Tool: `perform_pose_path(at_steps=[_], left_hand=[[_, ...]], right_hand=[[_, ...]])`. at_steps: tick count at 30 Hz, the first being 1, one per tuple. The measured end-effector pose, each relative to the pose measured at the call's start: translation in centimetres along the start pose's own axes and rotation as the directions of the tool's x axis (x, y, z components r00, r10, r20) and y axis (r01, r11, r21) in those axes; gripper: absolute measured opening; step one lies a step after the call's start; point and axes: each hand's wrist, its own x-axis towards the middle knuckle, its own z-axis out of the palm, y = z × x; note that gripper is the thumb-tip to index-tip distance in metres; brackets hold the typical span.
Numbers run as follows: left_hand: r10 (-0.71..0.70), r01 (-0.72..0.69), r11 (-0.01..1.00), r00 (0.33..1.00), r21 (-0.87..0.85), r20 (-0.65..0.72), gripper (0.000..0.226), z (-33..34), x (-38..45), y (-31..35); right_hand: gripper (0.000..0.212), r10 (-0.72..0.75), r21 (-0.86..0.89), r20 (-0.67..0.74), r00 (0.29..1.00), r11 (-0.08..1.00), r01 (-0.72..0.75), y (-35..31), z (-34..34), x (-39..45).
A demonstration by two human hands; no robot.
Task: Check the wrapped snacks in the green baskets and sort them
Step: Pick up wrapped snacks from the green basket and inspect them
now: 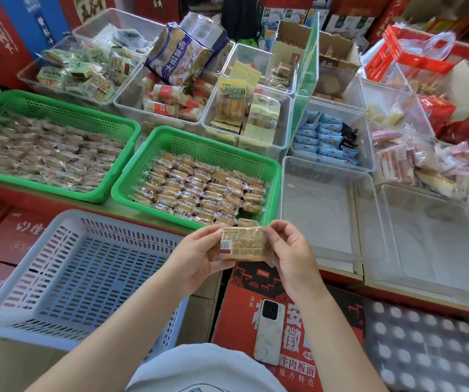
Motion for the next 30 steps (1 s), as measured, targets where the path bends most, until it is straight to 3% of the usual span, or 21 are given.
perform_pose_path(at_steps=[4, 9, 16, 21, 25, 28, 30], left_hand=[[0.054, -0.056, 0.998, 0.997, 0.033, 0.051, 0.034, -0.5, -0.6, 0.0], [0.115, -0.132, 0.943, 0.991, 0.304, 0.075, 0.055, -0.9, -0.7, 0.1], [0.376, -0.306, 0.8, 0.926, 0.517, -0.034, 0.015, -1.0, -0.5, -0.4], [0.514, -0.392, 0.574, 0.856, 0.719, 0.056, 0.01, -1.0, -0.3, -0.5], [0.551, -0.395, 0.473, 0.83, 0.788, 0.086, 0.004, -1.4, 0.3, -0.4], [0.533, -0.366, 0.537, 0.845, 0.76, 0.031, 0.011, -1.2, 0.4, -0.2], [0.511, -0.329, 0.595, 0.859, 0.734, -0.03, 0.015, -1.2, 0.6, -0.2]], right_hand=[[0.013, 0.02, 0.027, -0.012, 1.0, 0.999, -0.02, -0.3, 0.6, -0.3], [0.016, 0.072, 0.105, -0.074, 0.995, 0.992, -0.064, -0.7, 1.1, -0.7], [0.022, 0.183, 0.338, -0.123, 0.975, 0.932, -0.132, -0.6, 1.0, -0.7], [0.026, 0.234, 0.396, -0.153, 0.96, 0.905, -0.158, -0.4, 0.9, -0.9], [0.021, 0.234, 0.351, -0.16, 0.959, 0.922, -0.167, -0.4, 0.9, -0.6], [0.008, 0.198, 0.163, -0.207, 0.958, 0.973, -0.165, 0.0, 0.6, -0.1], [0.013, 0.149, 0.073, -0.169, 0.974, 0.988, -0.138, 0.1, 0.7, 0.1]])
